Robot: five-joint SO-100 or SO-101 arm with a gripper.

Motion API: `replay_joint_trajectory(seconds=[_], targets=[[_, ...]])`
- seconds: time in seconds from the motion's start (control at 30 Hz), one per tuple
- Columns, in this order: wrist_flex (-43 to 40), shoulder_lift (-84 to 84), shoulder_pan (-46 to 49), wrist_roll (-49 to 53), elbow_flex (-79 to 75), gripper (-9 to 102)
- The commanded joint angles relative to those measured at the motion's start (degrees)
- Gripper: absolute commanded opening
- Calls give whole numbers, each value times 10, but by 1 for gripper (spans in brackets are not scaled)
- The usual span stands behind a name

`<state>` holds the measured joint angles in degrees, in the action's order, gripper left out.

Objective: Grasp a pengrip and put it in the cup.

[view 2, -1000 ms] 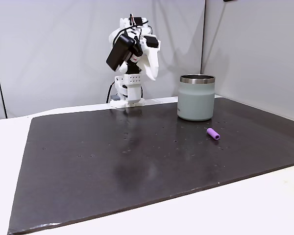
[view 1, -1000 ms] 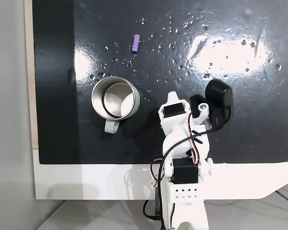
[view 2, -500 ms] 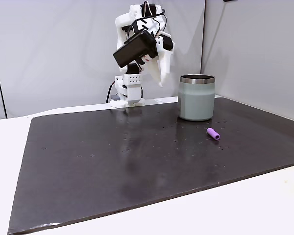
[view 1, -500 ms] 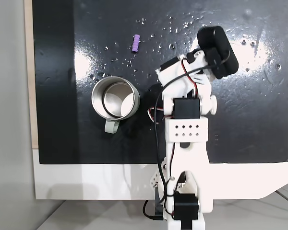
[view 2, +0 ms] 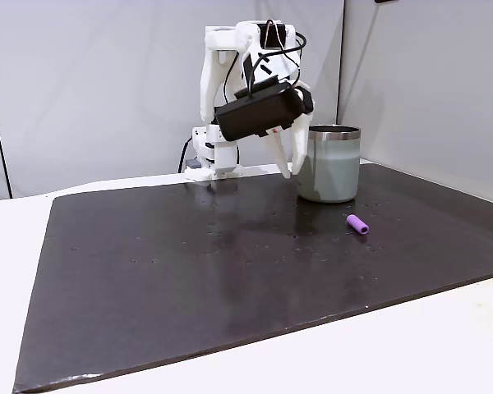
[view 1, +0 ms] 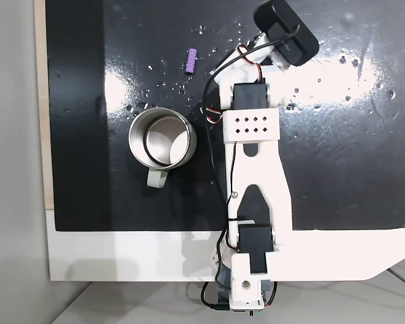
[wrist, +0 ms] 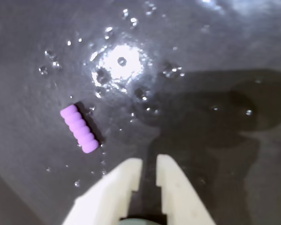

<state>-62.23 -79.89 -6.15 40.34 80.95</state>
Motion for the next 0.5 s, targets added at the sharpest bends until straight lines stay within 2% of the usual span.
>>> replay_joint_trajectory(seconds=[0.0,0.1,0.47], targets=[[-2,20,-20,15,-71,15],[-16,54,-33,19,-106,19],[-9,172,-53,57,-236,22]])
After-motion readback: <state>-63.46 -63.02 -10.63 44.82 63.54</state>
